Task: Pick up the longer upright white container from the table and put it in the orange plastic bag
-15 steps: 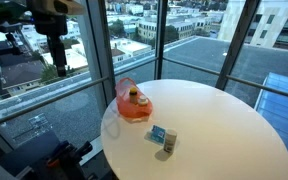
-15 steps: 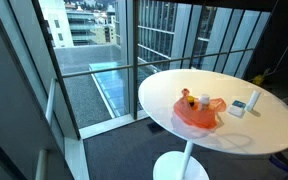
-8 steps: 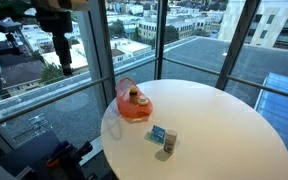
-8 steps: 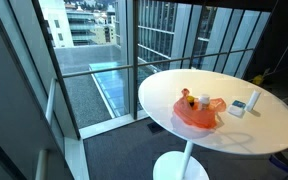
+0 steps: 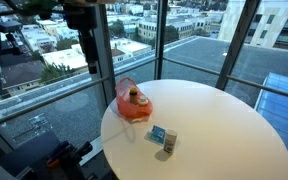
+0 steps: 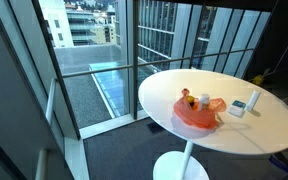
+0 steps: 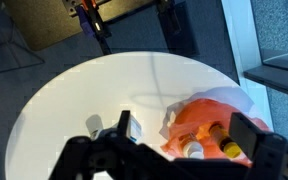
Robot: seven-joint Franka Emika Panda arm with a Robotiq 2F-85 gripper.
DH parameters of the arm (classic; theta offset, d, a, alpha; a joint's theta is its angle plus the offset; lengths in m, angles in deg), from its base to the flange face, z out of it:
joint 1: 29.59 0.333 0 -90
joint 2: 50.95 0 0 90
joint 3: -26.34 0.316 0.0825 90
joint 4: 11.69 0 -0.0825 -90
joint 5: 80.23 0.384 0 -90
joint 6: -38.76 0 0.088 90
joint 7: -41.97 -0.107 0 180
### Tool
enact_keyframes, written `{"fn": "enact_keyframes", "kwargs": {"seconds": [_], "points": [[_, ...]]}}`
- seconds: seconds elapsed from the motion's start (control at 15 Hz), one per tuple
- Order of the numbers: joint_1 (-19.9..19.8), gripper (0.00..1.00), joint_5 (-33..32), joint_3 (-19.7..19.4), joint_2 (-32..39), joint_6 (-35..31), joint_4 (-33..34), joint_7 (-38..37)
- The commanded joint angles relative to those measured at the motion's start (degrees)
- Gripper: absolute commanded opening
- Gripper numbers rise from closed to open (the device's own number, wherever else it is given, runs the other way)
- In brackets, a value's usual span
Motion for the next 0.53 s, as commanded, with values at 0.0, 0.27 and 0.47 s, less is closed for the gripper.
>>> {"fn": "enact_keyframes", "kwargs": {"seconds": [0.0, 0.27, 0.47], "points": [[-2.08, 1.0, -2.82, -1.99, 6.03, -1.92, 3.89, -1.47], [-4.31, 1.0, -6.19, -4.18, 11.52, -5.22, 5.41, -2.5], [-5.29, 1.0, -7.54, -6.06, 15.73, -7.57, 6.48, -2.68]]}}
